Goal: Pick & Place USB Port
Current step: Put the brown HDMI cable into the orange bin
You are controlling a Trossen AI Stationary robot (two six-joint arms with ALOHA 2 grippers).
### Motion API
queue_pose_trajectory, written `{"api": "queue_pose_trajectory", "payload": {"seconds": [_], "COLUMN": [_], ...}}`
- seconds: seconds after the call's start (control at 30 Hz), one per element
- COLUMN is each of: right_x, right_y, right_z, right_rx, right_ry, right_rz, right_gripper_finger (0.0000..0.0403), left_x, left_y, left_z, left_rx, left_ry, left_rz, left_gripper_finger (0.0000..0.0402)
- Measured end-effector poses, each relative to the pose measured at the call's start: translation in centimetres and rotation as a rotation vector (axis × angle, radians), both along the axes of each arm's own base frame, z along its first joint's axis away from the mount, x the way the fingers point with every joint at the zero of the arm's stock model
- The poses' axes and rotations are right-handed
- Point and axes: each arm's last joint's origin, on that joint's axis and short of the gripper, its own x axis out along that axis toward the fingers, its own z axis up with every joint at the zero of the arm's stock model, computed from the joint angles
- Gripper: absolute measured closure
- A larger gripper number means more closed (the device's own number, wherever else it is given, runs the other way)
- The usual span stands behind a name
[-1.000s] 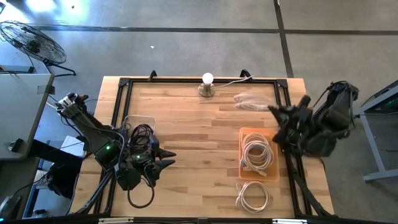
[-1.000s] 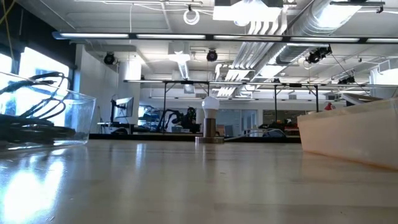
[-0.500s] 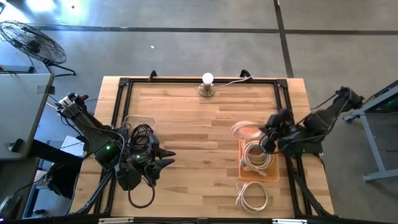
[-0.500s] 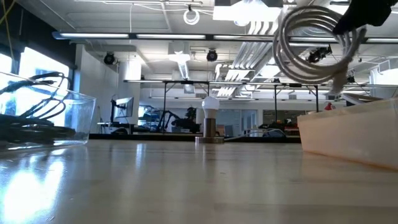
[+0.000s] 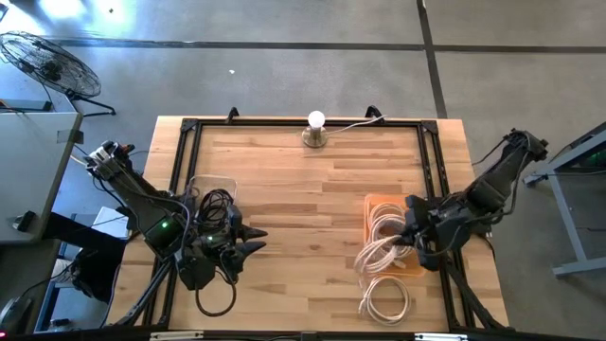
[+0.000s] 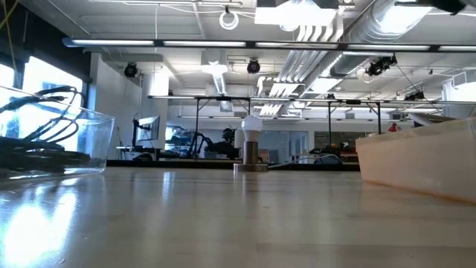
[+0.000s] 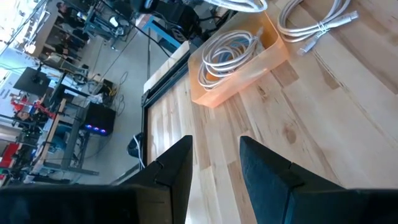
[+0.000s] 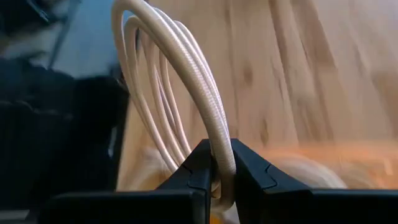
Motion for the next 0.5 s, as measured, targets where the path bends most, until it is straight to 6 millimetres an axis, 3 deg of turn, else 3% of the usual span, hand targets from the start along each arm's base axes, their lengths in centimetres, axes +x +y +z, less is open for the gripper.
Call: {"api": "queue_pose_trajectory", "payload": {"seconds": [0.27, 0.5], "right_x": [-1.9, -1.0], "right_y": [-1.0, 0.3], "right_z": [-2.6, -3.9], "right_rx": [-0.027, 0.005], "right_ry": [0.344, 0.482], "right_rz": [-0.274, -0.272], "right_gripper_finger": [0.0374, 0.0374], "left_x": [-0.2, -0.2], "left_y": [0.2, 0.2], "left_z": [-0.3, -1.2], "left_rx": [-0.027, -0.016], "left_ry": [0.015, 0.025], "left_rz": [0.025, 0.037], "left_gripper_finger": [0.0273, 0.0273]}}
